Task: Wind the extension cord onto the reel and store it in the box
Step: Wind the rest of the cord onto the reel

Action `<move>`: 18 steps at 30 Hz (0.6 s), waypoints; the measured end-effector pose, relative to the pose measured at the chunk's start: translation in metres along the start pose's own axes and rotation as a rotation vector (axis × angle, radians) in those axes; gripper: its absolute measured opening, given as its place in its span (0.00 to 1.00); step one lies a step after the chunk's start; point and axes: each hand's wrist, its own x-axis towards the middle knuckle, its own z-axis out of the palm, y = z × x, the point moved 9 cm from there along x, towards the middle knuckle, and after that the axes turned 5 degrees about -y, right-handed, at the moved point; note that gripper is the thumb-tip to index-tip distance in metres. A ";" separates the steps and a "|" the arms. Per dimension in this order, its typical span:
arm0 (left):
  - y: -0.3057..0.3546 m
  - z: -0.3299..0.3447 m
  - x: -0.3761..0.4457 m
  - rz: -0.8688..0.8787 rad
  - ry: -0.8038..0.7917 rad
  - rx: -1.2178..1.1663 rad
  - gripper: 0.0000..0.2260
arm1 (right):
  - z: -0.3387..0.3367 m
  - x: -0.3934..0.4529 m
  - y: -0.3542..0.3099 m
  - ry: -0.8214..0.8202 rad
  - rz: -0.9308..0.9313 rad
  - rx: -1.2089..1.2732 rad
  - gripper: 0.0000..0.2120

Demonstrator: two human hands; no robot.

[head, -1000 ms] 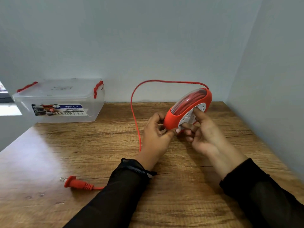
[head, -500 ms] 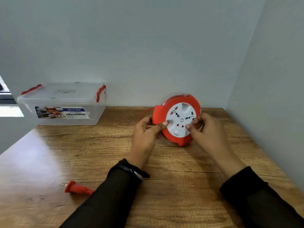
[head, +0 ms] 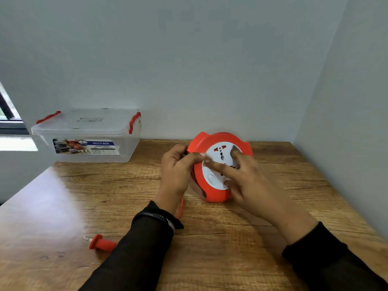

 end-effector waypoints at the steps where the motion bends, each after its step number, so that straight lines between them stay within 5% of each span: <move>1: 0.003 0.003 -0.001 0.019 -0.025 0.017 0.08 | -0.001 0.000 0.000 -0.002 0.001 -0.016 0.33; 6: 0.003 0.017 -0.003 0.011 -0.104 0.019 0.08 | -0.015 0.001 0.008 0.068 0.090 -0.203 0.31; 18: -0.007 0.039 -0.015 0.021 -0.068 0.123 0.12 | -0.022 -0.010 0.042 0.235 0.344 -0.142 0.26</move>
